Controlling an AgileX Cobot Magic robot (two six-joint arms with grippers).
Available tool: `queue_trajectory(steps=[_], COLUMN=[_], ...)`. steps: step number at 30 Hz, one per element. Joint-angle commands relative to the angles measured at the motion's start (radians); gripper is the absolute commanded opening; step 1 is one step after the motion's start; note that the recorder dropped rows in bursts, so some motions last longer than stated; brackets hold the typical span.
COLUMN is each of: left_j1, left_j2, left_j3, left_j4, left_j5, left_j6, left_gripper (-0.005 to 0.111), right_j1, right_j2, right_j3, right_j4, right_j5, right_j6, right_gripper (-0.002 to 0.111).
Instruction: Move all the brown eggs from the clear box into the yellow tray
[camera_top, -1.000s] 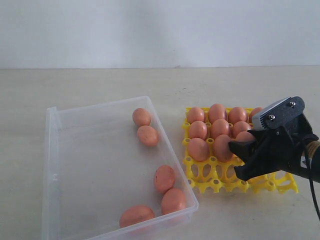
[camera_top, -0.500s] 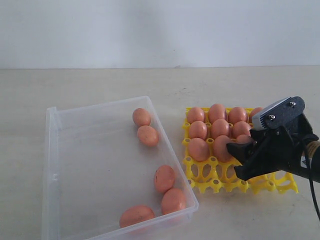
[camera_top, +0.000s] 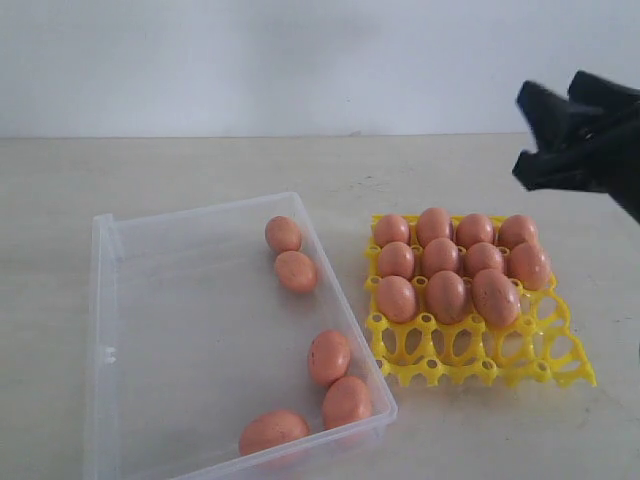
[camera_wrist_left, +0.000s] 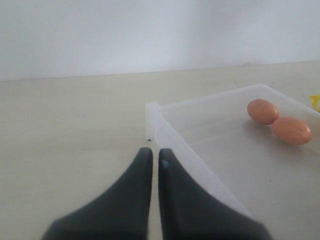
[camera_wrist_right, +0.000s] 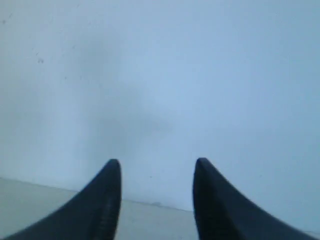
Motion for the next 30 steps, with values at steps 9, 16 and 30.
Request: queue_trajectory(steps=[9,16,30], left_j1=[-0.005,-0.005,-0.005], left_j2=[-0.002,-0.002,-0.002], left_j3=[0.004,0.004,0.004], left_j4=[0.002,0.002,0.002], left_j5=[-0.007,-0.007,-0.007], left_j6=[0.001,0.001,0.001], left_gripper=[0.004,0.004,0.004], right_j1=[-0.004,-0.004,-0.004], right_j2=[-0.114,-0.114,0.022], right_j3=[-0.004,-0.004,-0.004], right_j4=[-0.548,-0.996,-1.107], right_j5=[0.674,0.699,0.821], right_j6=[0.447,0.829,0.951], right_gripper=[0.000,0.000,0.000])
